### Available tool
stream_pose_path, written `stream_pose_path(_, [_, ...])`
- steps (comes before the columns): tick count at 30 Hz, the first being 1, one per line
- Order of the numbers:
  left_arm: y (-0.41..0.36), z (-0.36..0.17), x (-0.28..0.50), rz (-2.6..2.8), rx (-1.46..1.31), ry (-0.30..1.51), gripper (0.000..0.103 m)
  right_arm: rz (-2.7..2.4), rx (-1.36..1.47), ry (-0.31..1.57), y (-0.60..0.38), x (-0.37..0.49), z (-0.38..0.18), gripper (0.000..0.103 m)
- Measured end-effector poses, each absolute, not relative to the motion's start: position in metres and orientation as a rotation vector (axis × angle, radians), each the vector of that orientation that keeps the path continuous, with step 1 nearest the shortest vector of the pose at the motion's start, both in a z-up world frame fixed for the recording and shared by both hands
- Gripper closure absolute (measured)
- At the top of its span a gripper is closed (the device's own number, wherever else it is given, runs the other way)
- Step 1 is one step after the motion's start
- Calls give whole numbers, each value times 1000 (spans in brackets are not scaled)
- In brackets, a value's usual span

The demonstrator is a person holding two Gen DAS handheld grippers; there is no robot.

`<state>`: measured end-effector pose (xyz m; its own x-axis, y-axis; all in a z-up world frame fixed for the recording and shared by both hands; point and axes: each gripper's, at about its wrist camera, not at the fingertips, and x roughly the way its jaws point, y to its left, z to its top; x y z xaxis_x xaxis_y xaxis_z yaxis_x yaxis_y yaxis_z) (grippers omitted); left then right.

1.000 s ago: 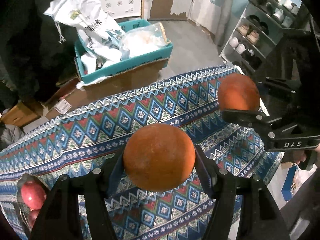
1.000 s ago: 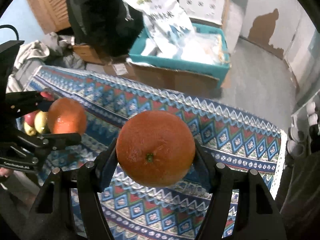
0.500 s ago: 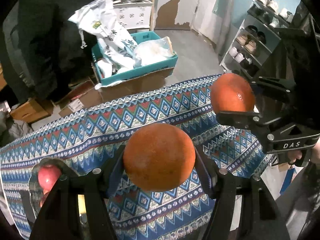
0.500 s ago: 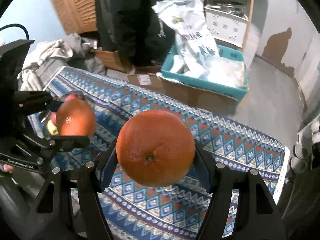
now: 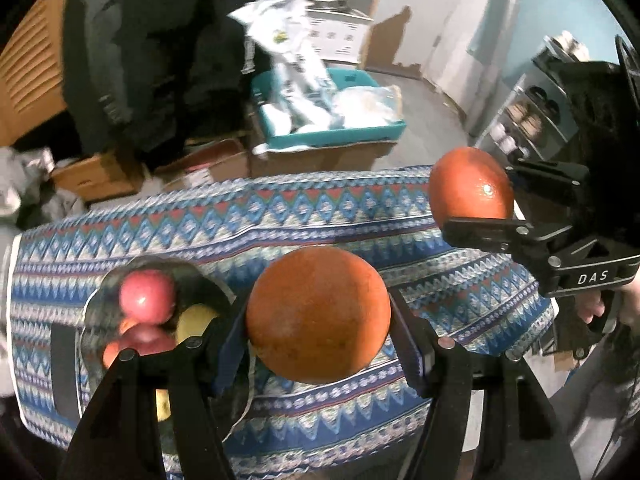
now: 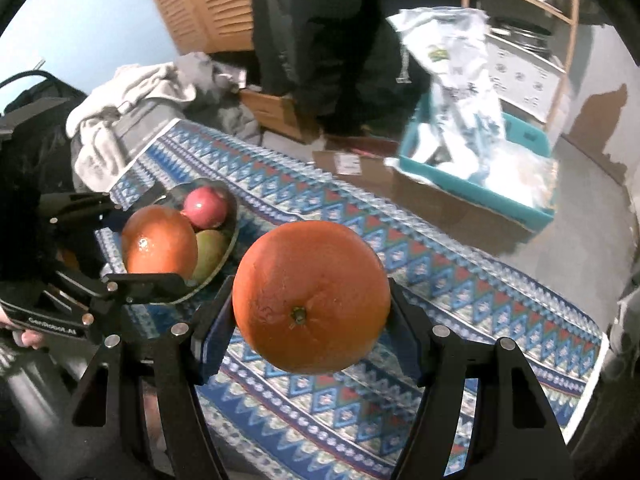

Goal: Organize fruits
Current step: 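Lift and carry the orange with the left tool while the right tool carries its orange to the bowl, then lower and release the orange into the bowl with the left tool while the right tool releases its orange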

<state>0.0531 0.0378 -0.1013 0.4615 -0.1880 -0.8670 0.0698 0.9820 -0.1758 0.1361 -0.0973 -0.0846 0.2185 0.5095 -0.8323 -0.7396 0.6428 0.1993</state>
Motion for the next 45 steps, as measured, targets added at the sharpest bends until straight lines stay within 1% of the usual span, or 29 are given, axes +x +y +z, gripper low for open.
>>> stream_pose_path(14, [110,-122,15,-37,-190,1087,36,968,-303,1097,-15,127,-102,33])
stream_pose_path(24, [144,-159,-7,27,-221,1134,36,1000,-335,1147,37,127,-121,33])
stream_pose_path(39, [159,-212,-14,62,-261,1233,36,999,-397,1226,101,133,-165,33])
stream_pose_path(45, [155,-224,-14,64,-250,1246,36,979,-433,1246,116,138,-183,33])
